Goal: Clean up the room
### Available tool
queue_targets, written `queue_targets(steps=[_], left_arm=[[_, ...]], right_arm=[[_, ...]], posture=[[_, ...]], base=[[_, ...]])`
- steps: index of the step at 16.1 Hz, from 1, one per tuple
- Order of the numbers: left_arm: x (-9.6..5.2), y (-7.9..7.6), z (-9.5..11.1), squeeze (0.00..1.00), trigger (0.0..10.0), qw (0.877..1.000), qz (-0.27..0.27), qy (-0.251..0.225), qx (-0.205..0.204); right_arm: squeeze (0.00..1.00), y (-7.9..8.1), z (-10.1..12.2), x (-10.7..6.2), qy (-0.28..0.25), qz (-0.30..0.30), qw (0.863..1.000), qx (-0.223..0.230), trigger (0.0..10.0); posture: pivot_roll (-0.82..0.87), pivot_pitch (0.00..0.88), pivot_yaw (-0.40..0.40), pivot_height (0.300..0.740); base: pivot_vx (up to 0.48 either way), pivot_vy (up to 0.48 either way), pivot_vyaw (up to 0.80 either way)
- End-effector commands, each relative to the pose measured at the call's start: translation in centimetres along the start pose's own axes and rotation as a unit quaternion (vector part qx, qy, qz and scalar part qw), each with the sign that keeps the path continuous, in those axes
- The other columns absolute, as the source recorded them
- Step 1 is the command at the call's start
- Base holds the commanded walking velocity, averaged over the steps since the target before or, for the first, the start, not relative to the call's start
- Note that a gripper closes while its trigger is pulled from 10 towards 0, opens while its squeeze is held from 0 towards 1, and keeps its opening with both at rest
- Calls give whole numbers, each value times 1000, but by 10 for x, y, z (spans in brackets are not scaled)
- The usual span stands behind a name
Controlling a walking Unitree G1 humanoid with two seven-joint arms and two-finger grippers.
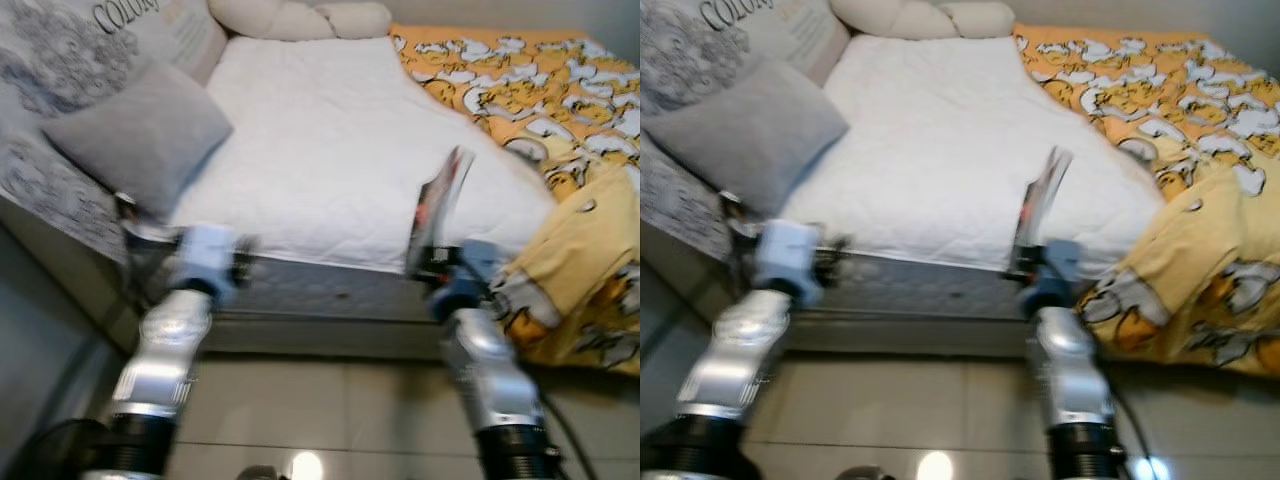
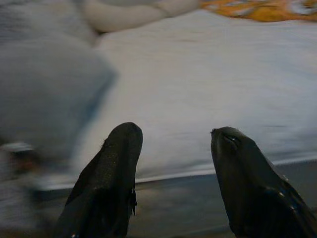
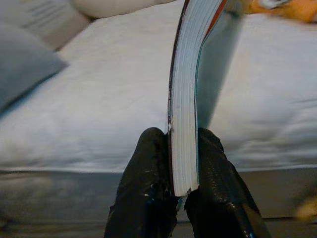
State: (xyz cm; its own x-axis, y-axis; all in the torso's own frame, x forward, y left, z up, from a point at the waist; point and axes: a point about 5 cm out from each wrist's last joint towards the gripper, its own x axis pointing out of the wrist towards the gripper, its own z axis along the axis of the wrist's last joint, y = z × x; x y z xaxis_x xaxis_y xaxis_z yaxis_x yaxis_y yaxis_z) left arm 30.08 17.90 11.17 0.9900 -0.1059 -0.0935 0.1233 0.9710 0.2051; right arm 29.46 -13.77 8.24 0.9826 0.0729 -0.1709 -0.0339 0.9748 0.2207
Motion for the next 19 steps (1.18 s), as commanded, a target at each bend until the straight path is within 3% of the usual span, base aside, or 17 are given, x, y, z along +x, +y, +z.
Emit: queue_targets(steps=[1, 7, 11, 19], left_arm=[[2, -11, 3, 0, 10000, 1000, -15, -8, -7], [-1, -7, 4, 0, 10000, 1000, -10, -15, -5], [-1, -5, 5, 0, 10000, 1000, -6, -18, -13], [0, -2, 6, 0, 10000, 1000, -1, -19, -10]], right_arm=[[0, -3, 14, 1, -31, 2, 1000, -3, 10000], [0, 2, 12, -1, -31, 8, 999, 13, 10000], [0, 2, 14, 0, -35, 10, 999, -7, 10000], [0, 3, 15, 2, -34, 15, 999, -9, 10000]], posture=[[79, 0, 21, 740], [89, 0, 14, 740], [84, 0, 17, 740], [93, 0, 18, 740]], base=[[0, 0, 0], [0, 0, 0], [0, 0, 0], [221, 0, 0]])
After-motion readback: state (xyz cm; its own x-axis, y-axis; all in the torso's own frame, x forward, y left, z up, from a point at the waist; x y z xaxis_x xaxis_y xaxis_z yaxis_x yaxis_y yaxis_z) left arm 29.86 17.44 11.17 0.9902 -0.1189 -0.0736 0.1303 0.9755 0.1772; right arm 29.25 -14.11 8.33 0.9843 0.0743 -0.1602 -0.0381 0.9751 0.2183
